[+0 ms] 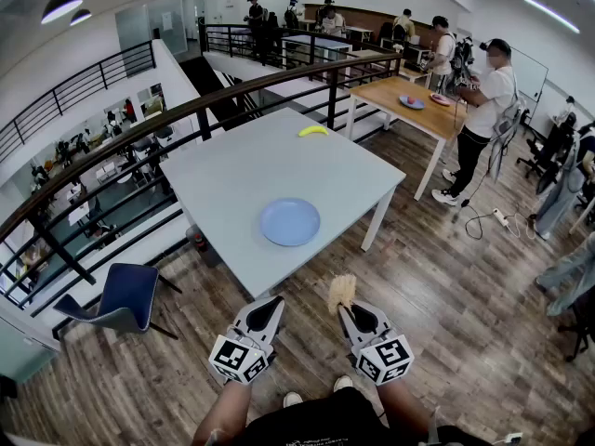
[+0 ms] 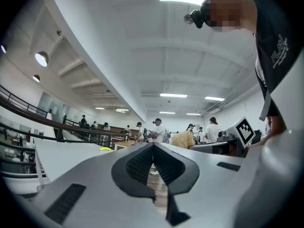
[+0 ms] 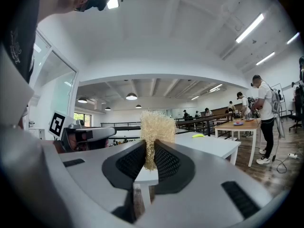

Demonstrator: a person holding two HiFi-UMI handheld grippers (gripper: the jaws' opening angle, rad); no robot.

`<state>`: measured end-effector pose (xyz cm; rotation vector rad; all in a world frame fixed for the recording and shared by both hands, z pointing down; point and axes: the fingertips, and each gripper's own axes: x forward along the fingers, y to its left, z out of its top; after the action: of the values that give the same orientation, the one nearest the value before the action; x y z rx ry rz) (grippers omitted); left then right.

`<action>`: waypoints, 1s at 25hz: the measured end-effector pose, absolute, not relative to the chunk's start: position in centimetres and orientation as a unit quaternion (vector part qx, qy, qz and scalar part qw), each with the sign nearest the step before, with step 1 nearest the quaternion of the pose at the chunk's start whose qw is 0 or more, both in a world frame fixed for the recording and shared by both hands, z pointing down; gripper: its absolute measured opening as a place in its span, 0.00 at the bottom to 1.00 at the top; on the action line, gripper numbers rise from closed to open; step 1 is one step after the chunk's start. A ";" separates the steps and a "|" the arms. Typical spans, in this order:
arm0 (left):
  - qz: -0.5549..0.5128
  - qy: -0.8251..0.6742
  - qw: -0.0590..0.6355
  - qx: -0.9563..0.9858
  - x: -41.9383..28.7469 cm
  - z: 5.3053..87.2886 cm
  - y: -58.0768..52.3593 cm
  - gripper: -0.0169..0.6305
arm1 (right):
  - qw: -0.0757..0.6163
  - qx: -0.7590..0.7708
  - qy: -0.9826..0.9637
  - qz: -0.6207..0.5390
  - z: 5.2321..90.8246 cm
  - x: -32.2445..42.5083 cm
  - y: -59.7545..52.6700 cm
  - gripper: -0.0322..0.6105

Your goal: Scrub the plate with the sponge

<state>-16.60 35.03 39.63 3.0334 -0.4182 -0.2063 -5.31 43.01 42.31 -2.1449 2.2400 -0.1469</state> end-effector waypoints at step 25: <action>-0.010 -0.174 0.069 0.982 -17.5 41.9 32.4 0.05 | 0.037 -0.679 0.732 -0.054 42.0 -6.6 41.2 0.14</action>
<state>-17.50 32.39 41.90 2.9579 -0.5232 -0.0300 -6.62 41.20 41.99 -2.0830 2.2463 -0.1656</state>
